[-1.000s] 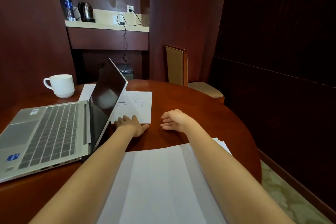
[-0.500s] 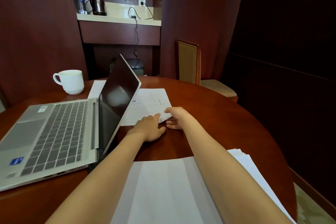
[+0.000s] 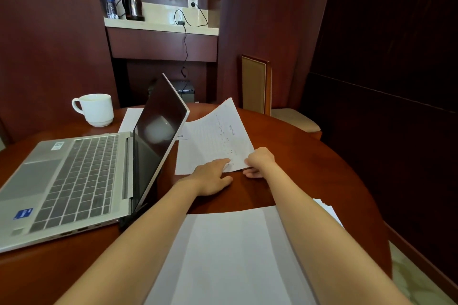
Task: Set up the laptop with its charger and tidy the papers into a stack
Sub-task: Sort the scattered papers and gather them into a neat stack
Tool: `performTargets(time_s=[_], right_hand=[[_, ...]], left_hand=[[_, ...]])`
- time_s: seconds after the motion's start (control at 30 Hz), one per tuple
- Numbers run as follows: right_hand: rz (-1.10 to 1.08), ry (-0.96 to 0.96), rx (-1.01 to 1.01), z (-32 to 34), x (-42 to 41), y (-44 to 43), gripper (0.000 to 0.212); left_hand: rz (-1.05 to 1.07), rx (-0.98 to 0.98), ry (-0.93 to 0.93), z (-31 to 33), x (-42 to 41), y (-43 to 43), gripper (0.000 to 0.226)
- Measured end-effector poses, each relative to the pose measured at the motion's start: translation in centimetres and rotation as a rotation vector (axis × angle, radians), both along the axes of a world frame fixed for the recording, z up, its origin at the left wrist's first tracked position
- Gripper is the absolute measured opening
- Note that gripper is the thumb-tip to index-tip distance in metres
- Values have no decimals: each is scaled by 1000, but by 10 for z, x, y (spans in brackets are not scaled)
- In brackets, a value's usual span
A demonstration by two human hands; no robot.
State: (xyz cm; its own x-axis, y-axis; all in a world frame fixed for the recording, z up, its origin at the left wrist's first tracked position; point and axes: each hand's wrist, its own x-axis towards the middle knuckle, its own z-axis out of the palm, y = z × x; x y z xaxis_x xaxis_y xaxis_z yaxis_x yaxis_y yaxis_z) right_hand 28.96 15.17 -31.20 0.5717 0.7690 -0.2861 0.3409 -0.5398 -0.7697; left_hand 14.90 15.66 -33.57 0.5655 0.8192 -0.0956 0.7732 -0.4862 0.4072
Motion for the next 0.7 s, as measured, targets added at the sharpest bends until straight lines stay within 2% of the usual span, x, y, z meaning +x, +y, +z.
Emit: performTargets(time_s=[0.1,0.17,0.33,0.43,0.6,0.7], right_hand=[[-4,-142,74,1,21,-13,36],[-35,-172,138,6,36,-23,41],[-186,-270,384,23,66,-47,23],[-149,-350,534,34,74,-61,17],[-147,-313,715,56,75,-83,22],[-174,-255,811,71,75,-95,39]], left_hand=[[0,5,-10,5,4,-6,64],[22,9,-23,9,5,-7,66],[91,92,-95,26,7,-9,76],[78,154,-127,43,10,-16,83],[79,357,-207,82,20,-31,84],[74,464,-240,101,27,-36,83]])
